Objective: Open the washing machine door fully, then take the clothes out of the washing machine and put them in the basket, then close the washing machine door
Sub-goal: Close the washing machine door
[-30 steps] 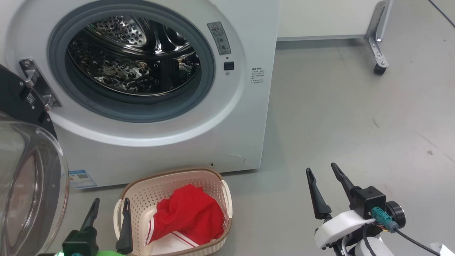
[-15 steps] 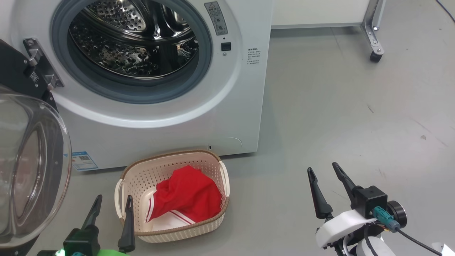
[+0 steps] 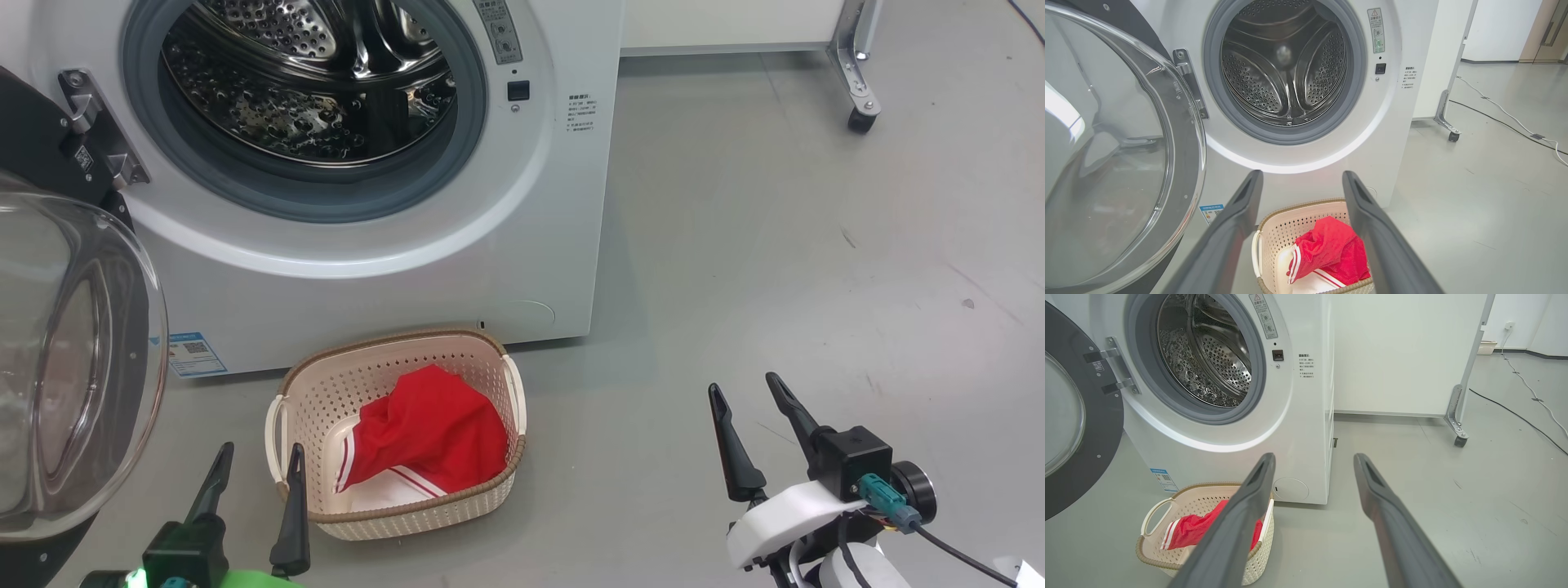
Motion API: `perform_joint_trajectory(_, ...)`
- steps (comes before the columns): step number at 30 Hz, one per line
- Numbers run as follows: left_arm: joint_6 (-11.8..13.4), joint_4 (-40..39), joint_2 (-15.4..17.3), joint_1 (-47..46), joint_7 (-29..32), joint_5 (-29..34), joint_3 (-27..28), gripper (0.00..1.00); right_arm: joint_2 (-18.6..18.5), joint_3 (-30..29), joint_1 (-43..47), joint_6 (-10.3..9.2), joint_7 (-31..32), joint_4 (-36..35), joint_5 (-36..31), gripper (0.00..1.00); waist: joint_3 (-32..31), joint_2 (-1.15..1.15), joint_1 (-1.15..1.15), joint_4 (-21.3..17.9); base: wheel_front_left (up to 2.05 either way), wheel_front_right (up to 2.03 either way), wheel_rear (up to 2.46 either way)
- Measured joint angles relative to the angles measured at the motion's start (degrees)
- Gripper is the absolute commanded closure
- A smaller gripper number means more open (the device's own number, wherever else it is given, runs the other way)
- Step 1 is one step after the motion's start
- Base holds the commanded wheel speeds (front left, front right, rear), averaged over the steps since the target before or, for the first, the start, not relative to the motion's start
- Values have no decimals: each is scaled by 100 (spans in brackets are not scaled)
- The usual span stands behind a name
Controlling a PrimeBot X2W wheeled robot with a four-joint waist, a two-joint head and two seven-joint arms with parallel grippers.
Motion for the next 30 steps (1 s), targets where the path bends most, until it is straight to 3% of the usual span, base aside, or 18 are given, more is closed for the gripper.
perform_joint_trajectory(21,0,-80,3,12,49,1,-43,0,4,-34,1,1,0,44,-2,0,-87,0,0,93,0,0,0)
perform_joint_trajectory(30,-9,-89,5,12,48,53,-152,0,-10,-179,24,-3,0,21,-26,0,-110,0,0,346,0,0,0)
